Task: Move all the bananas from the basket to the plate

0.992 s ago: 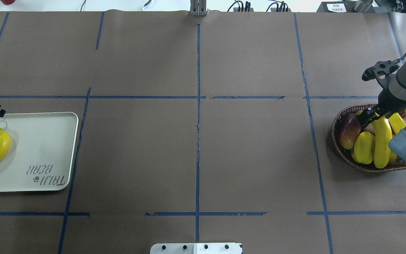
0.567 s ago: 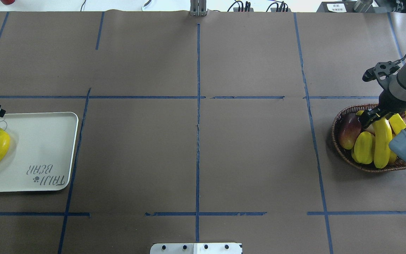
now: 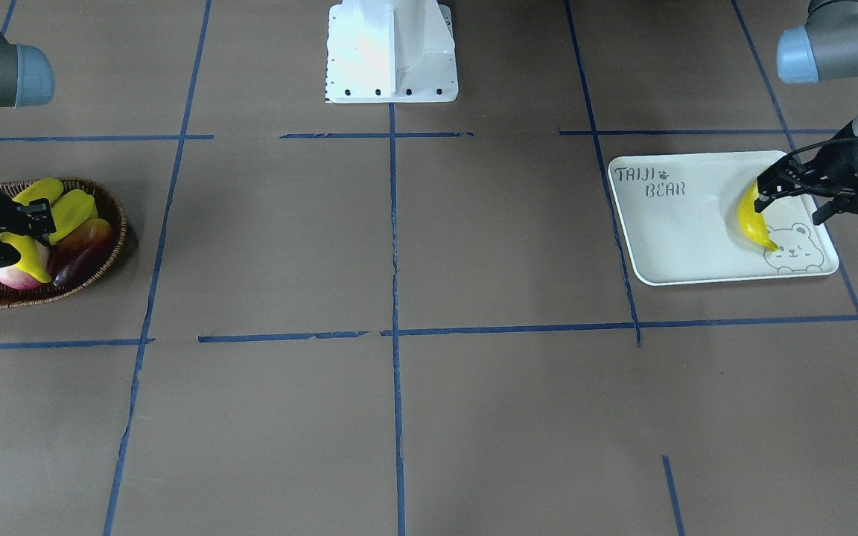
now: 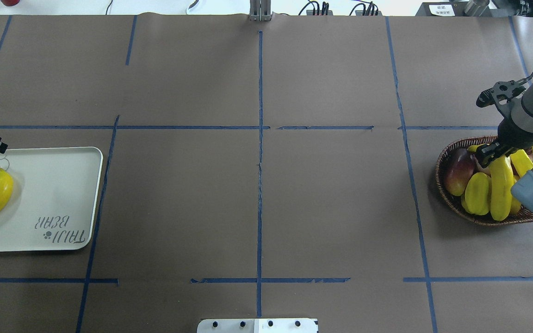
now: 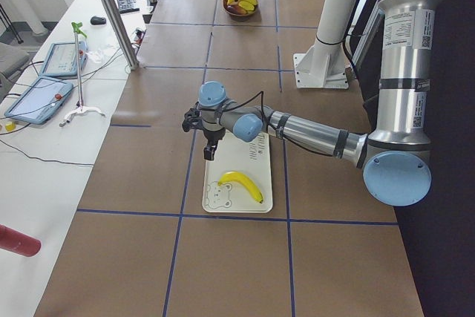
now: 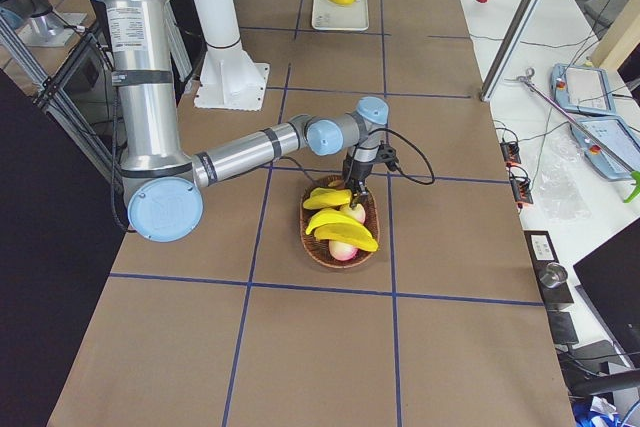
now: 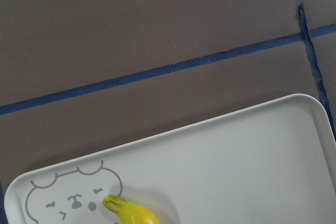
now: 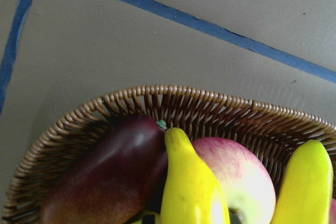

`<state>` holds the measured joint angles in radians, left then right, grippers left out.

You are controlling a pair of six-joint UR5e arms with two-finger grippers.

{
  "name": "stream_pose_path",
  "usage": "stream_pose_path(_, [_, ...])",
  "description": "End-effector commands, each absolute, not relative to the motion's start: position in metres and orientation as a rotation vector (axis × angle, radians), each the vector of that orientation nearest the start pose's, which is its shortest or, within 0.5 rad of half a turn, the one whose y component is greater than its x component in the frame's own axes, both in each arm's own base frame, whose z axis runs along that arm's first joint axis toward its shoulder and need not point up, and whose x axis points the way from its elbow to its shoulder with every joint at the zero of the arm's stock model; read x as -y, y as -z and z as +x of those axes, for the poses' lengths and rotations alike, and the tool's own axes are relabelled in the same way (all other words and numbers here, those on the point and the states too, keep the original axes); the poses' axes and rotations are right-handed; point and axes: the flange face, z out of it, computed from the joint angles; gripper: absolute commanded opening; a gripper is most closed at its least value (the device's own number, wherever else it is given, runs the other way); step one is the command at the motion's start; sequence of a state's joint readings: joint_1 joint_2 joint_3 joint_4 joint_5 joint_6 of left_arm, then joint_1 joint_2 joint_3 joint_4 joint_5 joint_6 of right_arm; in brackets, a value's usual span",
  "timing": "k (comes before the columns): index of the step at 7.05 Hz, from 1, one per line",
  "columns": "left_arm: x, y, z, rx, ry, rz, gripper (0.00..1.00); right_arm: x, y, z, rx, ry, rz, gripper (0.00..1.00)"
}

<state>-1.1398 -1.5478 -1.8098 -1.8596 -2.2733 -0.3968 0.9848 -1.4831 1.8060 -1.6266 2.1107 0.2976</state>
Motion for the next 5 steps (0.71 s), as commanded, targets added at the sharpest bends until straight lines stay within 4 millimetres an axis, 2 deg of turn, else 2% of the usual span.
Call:
stream_pose_path(1, [0.481, -0.521, 0.145, -0.825, -0.209, 0.168, 1.0, 0.485, -0.517, -0.223, 0.599, 0.35, 0.004, 0.48])
stream_pose_path(3, [0.481, -0.521, 0.145, -0.825, -0.209, 0.168, 1.0, 0.485, -0.516, -0.222, 0.6, 0.35, 0.006, 0.45])
stream_pose_path(4, [0.481, -0.522, 0.145, -0.824, -0.209, 0.166, 1.0, 0.485, -0.513, -0.223, 0.602, 0.352, 0.012, 0.33])
stream_pose_path(5, [0.481, -0.521, 0.145, -0.825, -0.209, 0.168, 1.0, 0.481, -0.501, -0.219, 0.605, 0.349, 0.011, 0.17])
